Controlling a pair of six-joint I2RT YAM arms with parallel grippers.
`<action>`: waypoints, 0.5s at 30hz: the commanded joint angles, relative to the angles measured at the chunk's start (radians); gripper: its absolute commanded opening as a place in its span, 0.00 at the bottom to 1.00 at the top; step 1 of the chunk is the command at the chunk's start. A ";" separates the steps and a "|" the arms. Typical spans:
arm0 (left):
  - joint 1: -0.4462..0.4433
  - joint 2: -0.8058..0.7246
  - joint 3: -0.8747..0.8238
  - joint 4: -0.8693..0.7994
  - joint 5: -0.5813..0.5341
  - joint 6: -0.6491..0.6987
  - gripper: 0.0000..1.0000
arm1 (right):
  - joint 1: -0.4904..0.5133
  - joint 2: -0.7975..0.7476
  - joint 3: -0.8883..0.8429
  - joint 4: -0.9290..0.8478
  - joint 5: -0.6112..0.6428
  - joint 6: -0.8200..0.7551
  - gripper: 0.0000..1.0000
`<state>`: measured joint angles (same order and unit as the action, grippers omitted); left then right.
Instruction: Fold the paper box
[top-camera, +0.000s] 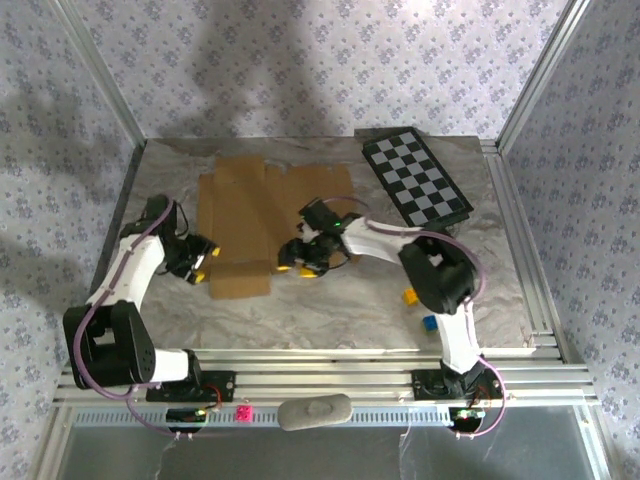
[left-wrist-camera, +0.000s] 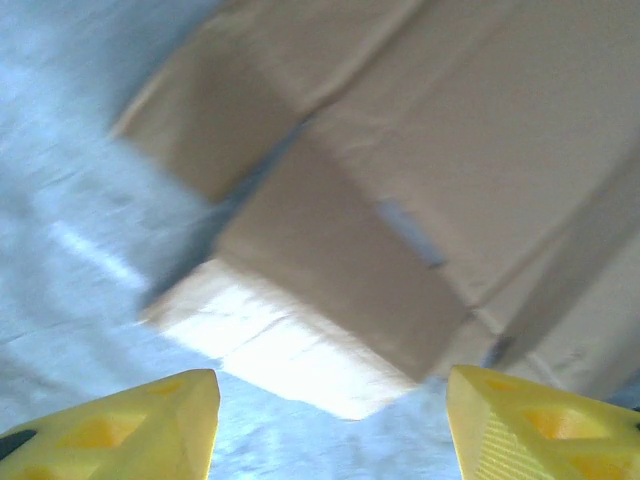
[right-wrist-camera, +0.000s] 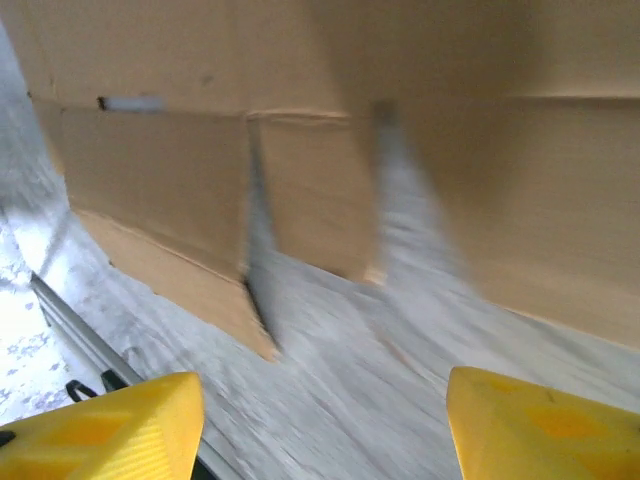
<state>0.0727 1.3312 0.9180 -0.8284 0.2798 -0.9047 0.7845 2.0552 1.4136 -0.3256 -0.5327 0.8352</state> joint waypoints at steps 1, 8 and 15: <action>0.004 -0.054 -0.027 -0.060 -0.016 0.026 0.61 | 0.054 0.078 0.104 0.019 -0.071 0.087 0.64; -0.055 -0.126 -0.050 -0.133 -0.072 0.019 0.62 | 0.098 0.195 0.183 0.101 -0.038 0.229 0.57; -0.081 -0.170 -0.050 -0.178 -0.095 0.032 0.62 | 0.102 0.235 0.222 0.129 -0.002 0.271 0.48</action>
<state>0.0025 1.1843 0.8570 -0.9428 0.2150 -0.8902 0.8799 2.2543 1.6093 -0.2050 -0.5613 1.0702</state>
